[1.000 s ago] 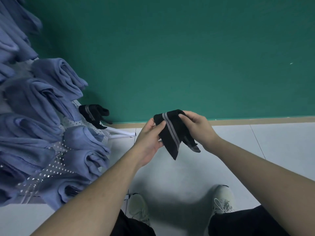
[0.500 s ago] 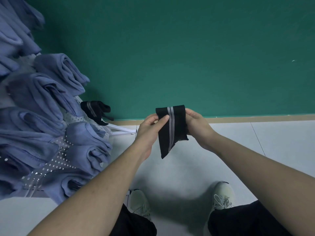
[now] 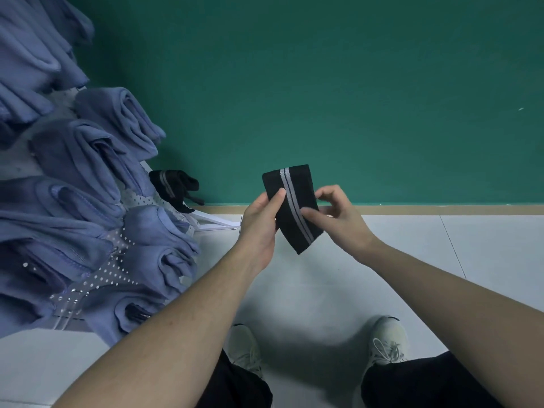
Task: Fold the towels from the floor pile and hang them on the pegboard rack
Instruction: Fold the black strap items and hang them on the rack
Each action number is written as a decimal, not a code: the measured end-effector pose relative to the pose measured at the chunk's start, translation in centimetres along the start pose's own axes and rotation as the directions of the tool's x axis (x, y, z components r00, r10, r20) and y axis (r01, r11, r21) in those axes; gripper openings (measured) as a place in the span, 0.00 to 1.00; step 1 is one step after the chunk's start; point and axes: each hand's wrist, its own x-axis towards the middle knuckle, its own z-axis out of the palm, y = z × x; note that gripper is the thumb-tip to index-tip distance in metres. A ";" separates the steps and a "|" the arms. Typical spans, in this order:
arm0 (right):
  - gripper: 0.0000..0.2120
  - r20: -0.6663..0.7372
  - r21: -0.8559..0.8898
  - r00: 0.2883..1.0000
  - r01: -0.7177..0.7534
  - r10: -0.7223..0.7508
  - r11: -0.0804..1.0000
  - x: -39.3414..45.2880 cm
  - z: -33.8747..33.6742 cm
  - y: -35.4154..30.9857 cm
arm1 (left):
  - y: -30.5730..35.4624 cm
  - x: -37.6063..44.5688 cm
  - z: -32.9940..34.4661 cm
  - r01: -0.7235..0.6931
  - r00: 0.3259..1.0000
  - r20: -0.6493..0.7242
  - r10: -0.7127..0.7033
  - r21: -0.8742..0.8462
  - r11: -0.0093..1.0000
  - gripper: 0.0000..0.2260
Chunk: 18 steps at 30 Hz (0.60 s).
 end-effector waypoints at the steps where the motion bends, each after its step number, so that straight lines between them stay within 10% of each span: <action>1: 0.09 0.029 -0.038 0.999 -0.039 0.040 0.999 0.2 -0.1 0.4 | 0.1 0.1 -0.1 -0.003 1.000 0.001 0.003 -0.003 1.000 0.07; 10: 0.06 0.152 -0.224 0.957 -0.209 0.246 0.952 0.3 -1.4 1.3 | 0.4 0.3 -0.5 -0.037 0.996 0.081 0.046 -0.113 0.993 0.18; 18: 0.10 -0.025 -0.123 0.998 -0.068 0.065 0.990 0.5 -2.3 1.1 | 0.8 0.2 -1.2 0.075 0.988 0.128 -0.081 0.058 0.996 0.15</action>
